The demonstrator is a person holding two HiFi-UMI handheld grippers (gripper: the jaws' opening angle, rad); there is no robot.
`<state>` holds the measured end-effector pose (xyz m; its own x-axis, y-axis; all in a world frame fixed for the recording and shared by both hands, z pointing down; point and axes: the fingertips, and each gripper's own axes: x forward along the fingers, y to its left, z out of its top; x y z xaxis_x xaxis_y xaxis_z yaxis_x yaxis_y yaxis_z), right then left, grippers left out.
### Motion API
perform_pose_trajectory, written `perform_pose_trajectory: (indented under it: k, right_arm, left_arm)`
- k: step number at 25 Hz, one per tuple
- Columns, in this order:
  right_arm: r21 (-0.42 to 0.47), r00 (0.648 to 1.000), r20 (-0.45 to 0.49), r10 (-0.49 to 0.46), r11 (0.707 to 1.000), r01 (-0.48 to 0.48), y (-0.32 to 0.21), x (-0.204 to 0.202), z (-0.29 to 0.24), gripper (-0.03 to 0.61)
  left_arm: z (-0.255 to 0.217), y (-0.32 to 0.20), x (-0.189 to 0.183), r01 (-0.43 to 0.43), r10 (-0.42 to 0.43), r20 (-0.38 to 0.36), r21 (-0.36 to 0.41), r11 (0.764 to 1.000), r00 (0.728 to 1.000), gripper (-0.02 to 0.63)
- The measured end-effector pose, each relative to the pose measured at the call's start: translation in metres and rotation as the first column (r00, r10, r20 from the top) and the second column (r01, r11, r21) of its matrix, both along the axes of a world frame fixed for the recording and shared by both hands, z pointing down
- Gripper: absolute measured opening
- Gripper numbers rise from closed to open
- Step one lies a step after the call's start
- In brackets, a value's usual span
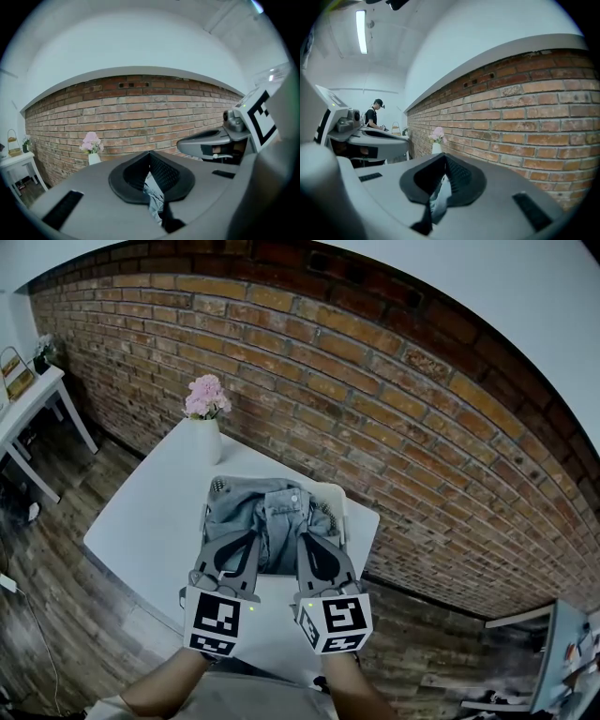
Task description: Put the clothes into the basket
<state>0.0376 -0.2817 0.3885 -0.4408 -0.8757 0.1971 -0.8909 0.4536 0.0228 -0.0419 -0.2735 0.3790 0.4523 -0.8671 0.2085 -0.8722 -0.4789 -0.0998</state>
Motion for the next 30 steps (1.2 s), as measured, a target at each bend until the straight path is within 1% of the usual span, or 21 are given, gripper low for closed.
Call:
perform_pose_trajectory:
  k: [3, 7, 12, 19, 30]
  right_arm:
    - [0.06, 1.0, 0.0, -0.002, 0.998, 0.002, 0.017, 0.0, -0.021, 0.008]
    - [0.115, 1.0, 0.002, -0.025, 0.993, 0.025, 0.043, -0.005, -0.047, 0.009]
    - [0.167, 0.999, -0.009, -0.032, 0.985, 0.033, 0.074, -0.007, -0.067, 0.008]
    - [0.17, 1.0, -0.003, -0.015, 0.985, 0.016, 0.105, 0.002, -0.071, 0.006]
    - [0.154, 1.0, 0.003, -0.029, 0.988, 0.028, 0.126, 0.002, -0.063, 0.006]
  left_arm:
    - [-0.018, 0.016, 0.005, -0.02, 0.021, -0.017, 0.033, 0.999, 1.0, 0.009]
    - [-0.038, 0.036, 0.008, -0.038, 0.042, -0.075, 0.044, 0.998, 0.996, 0.009]
    - [-0.057, 0.063, 0.01, -0.04, 0.047, -0.08, 0.086, 0.995, 0.996, 0.009]
    - [-0.06, 0.093, 0.01, -0.031, 0.036, -0.054, 0.093, 0.995, 0.998, 0.009]
    - [-0.056, 0.113, 0.012, -0.024, 0.029, -0.058, 0.081, 0.996, 0.998, 0.009]
